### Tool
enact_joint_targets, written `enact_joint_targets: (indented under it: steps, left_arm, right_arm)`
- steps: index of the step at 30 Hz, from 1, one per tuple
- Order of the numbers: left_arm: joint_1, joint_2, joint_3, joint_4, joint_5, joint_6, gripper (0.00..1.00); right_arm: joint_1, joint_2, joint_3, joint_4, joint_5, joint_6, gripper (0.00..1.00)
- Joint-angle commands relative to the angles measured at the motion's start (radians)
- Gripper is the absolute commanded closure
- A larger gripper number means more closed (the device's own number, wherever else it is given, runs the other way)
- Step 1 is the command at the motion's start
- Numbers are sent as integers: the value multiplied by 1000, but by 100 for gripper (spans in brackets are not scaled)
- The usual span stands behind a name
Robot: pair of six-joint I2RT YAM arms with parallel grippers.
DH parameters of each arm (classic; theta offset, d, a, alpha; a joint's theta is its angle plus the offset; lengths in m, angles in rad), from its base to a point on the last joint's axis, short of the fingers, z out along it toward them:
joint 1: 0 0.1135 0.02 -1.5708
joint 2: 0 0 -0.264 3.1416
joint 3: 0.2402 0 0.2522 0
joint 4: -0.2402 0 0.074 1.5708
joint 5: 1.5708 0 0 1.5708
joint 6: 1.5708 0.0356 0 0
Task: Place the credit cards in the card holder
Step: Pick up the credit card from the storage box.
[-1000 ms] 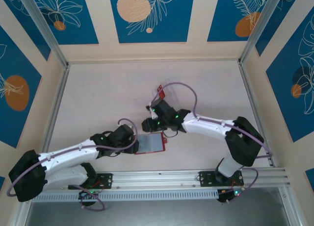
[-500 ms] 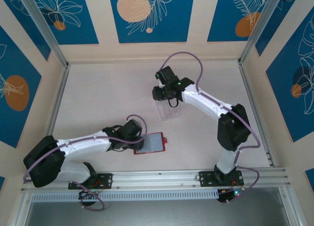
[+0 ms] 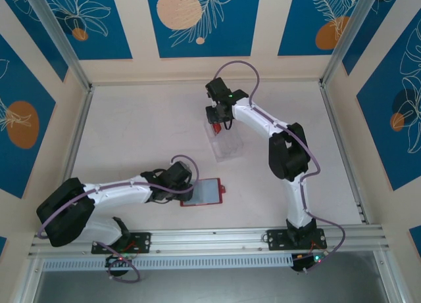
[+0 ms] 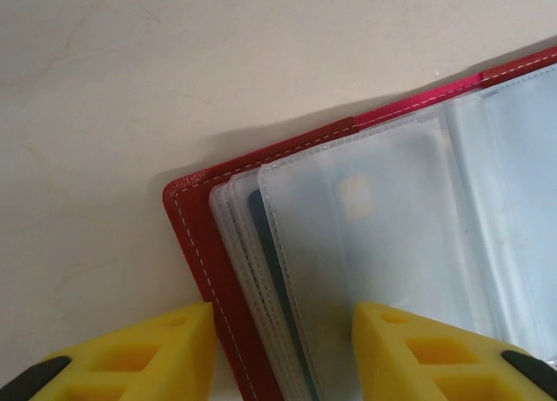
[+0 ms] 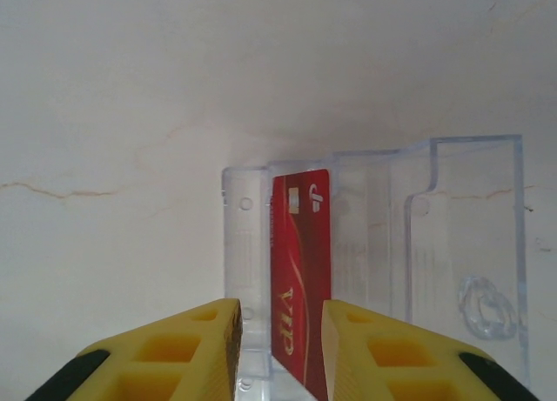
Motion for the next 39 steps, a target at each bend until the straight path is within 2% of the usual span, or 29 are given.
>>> enact_joint_targets:
  steps: [1,11,21,34,39]
  left_arm:
    - [11,8,-31,2,23,-6,56]
    - [11,10,-32,10,28,-10,56]
    - [13,13,-35,13,29,-12,56]
    - [12,22,-37,23,32,-14,56]
    - [12,30,-38,31,33,-13,56]
  right_arm:
    - [-14,34,58,-51,11,-36,69]
    - [-22,120,119,-76,35,-62,69]
    - [-15,138,119,-78,32,-68,70]
    - [-3,128,105,-76,-10,-73,80]
    - [0,125,102,-73,-12,-80,81]
